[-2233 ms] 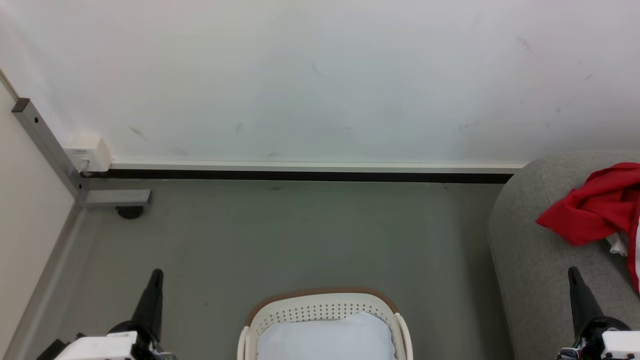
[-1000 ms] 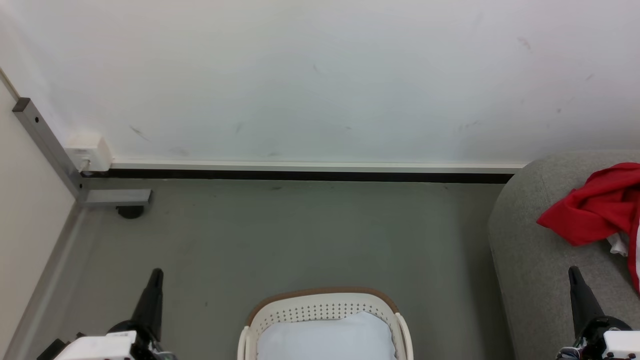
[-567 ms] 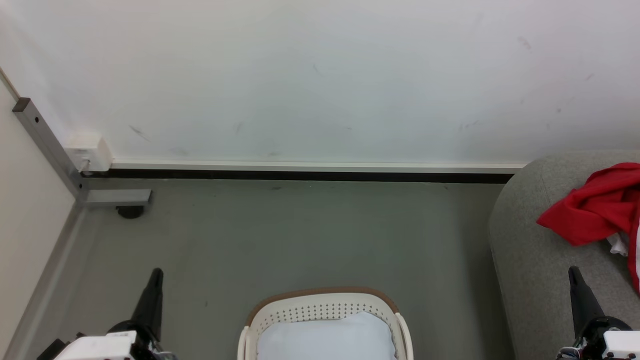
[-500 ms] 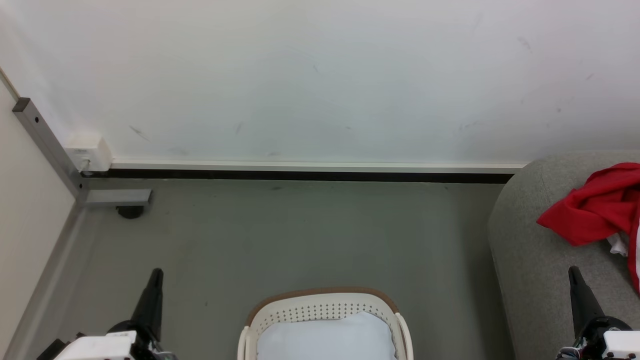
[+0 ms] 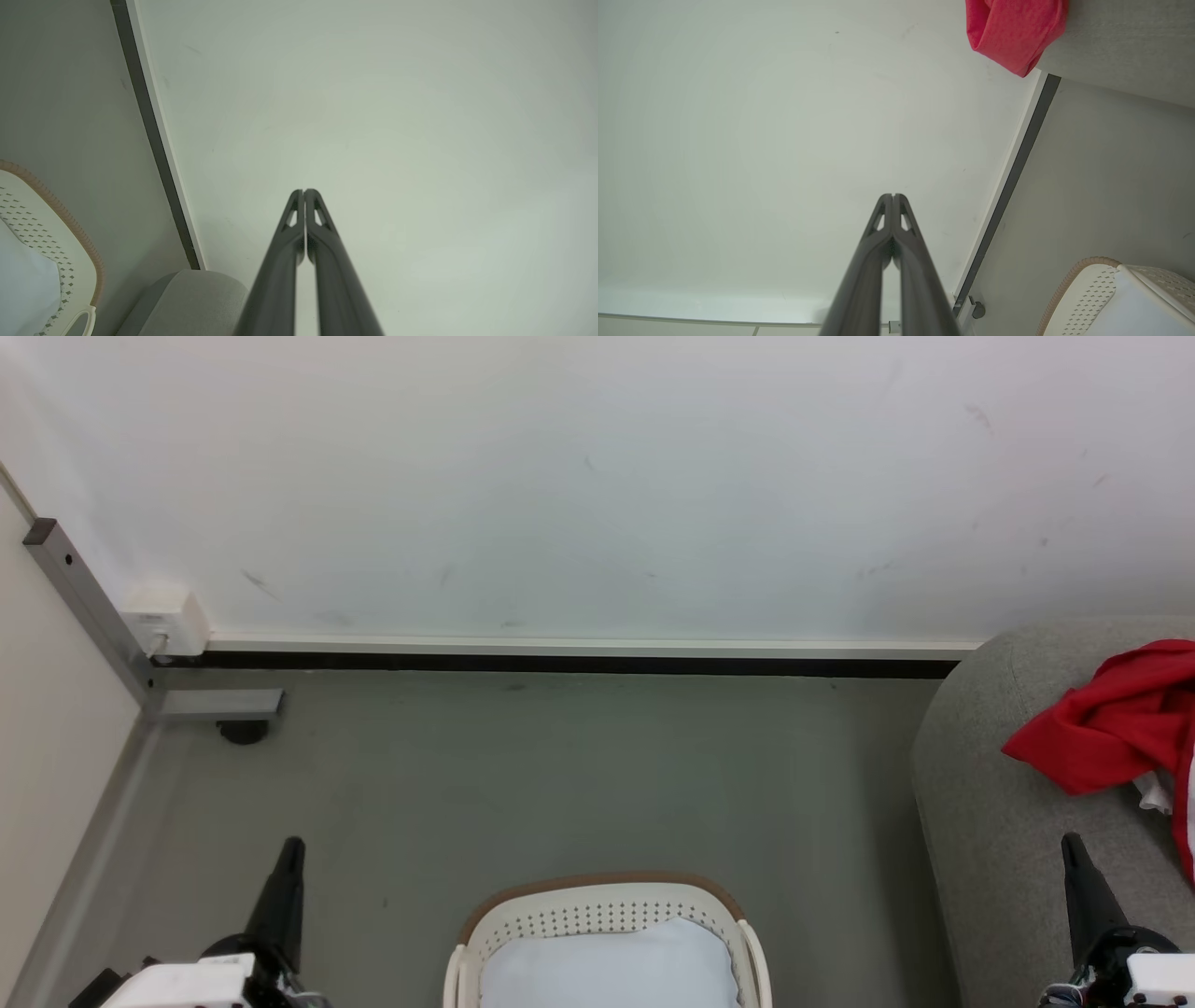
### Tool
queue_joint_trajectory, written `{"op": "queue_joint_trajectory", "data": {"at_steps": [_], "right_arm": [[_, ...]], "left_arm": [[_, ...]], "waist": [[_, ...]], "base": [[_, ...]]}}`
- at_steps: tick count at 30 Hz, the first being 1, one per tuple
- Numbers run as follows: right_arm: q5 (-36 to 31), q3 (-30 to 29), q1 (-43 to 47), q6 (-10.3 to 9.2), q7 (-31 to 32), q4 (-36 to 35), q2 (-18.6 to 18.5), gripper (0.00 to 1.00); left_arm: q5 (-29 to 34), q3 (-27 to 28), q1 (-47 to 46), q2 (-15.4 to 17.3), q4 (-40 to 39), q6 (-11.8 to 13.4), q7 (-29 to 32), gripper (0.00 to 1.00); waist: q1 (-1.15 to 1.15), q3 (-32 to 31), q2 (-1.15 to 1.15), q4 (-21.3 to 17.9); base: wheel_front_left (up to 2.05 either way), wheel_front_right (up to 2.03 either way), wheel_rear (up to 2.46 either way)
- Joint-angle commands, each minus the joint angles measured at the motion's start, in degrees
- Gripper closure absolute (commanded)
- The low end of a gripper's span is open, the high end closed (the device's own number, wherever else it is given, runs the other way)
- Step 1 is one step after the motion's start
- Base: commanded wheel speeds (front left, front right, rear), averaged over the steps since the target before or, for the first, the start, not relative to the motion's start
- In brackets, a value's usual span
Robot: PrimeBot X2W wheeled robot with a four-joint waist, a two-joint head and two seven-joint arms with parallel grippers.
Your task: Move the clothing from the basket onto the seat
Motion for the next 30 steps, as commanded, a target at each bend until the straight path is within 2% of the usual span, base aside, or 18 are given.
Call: {"op": "queue_joint_trajectory", "data": {"at_steps": [1, 30], "right_arm": [[-0.03, -0.25, -0.77, -0.12, 0.24, -0.27, 0.00, 1.00], [-0.06, -0.27, -0.78, -0.12, 0.27, -0.26, 0.02, 1.00]], "left_arm": [[-0.74, 0.15, -0.51, 0.10, -0.16, -0.35, 0.24, 1.00], [-0.74, 0.15, -0.51, 0.10, -0.16, -0.35, 0.23, 1.00]], "waist": [[0.00, 0.00, 0.00, 0.00], [0.00, 0.00, 0.00, 0.00]], "base": [[0.00, 0.00, 0.00], [0.00, 0.00, 0.00]]}}
